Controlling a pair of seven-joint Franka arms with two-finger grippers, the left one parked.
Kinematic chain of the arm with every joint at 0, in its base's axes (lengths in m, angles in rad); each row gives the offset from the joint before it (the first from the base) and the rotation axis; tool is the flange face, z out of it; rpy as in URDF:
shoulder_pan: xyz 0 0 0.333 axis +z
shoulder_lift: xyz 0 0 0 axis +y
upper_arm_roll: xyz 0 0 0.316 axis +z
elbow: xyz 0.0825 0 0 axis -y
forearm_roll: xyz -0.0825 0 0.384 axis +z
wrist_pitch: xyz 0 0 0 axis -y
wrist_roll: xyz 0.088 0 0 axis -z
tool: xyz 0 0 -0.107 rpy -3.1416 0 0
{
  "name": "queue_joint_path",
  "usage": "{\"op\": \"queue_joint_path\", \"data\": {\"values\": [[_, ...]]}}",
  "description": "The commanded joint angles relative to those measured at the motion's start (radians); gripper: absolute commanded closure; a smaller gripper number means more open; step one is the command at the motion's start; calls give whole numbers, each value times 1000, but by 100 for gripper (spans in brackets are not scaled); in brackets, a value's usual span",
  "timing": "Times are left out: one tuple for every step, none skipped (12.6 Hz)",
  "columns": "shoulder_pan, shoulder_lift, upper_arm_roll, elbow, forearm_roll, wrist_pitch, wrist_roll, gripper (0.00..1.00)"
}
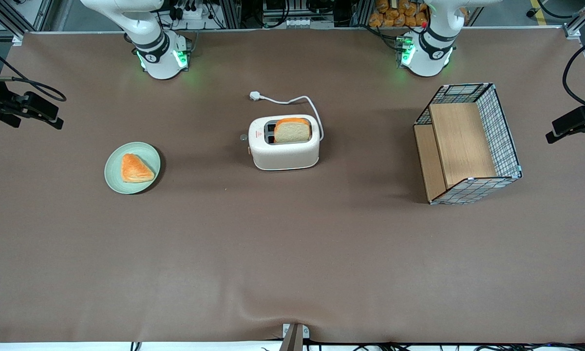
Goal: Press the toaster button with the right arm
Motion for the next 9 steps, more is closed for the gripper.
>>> {"op": "queue_joint_path", "data": {"values": [[-21,-20,22,-20,-18,10,13,0],[-21,-20,20,-15,-19,10,13,0],[-19,-18,20,-14,-19,10,13,0],[-17,-18,22,-12,-19,10,13,0],[-17,-18,22,-12,-19,7,13,0],[-17,-18,22,-12,-19,5,11,0],[-19,-18,22,-12,-19,2,11,0],[-19,-18,22,-12,-19,2,11,0],[-19,-18,22,-12,-19,2,11,0]]}}
